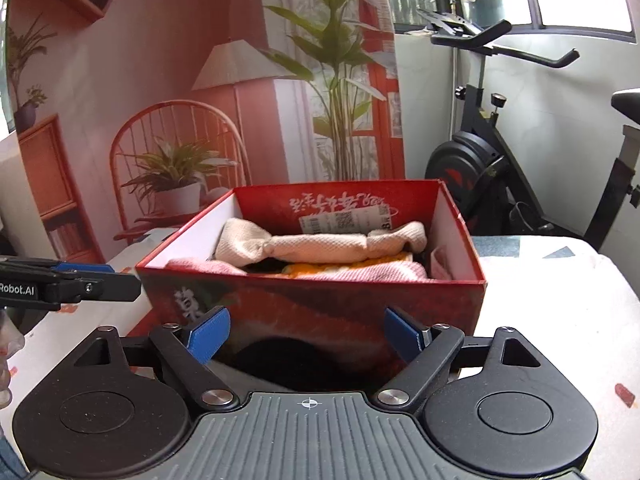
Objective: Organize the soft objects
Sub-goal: 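Move both tools to the white pouch beside the box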
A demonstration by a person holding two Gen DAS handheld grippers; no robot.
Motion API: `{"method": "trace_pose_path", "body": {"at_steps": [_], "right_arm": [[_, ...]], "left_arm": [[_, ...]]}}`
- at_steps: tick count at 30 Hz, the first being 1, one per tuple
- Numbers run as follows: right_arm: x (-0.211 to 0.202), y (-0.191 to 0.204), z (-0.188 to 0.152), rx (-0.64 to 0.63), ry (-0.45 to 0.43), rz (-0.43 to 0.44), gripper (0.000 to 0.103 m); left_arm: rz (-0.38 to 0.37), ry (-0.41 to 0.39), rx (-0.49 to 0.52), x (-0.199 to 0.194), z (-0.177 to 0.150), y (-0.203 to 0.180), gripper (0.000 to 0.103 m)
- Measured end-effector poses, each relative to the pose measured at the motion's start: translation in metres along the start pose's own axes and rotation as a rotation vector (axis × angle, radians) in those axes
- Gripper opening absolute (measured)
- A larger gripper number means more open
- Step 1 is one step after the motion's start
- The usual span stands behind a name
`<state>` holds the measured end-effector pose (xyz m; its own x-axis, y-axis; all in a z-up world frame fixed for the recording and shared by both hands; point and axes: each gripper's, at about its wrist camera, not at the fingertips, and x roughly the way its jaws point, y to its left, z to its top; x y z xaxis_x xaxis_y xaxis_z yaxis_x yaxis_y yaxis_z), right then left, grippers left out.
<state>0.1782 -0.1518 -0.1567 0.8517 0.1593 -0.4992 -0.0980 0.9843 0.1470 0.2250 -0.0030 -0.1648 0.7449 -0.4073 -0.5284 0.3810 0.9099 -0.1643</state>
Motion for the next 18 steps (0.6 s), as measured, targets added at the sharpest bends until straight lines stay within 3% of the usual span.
{"method": "trace_pose_path", "body": {"at_steps": [6,8,12,18], "right_arm": [[0.013,0.013,-0.044,0.0,0.099,0.055,0.063],[0.019,0.015,-0.056,0.022,0.131,0.061,0.058],[0.028,0.012,-0.075,0.084,0.161,0.044,0.058],[0.04,-0.001,-0.088,0.157,0.187,0.03,0.058]], "left_arm": [[-0.017,0.069,-0.009,0.01,-0.024,0.003,0.063],[-0.018,0.109,-0.029,0.019,-0.033,0.006,0.055],[-0.02,0.191,-0.088,0.033,-0.051,0.018,0.053],[-0.04,0.219,-0.104,0.045,-0.065,0.02,0.053]]}}
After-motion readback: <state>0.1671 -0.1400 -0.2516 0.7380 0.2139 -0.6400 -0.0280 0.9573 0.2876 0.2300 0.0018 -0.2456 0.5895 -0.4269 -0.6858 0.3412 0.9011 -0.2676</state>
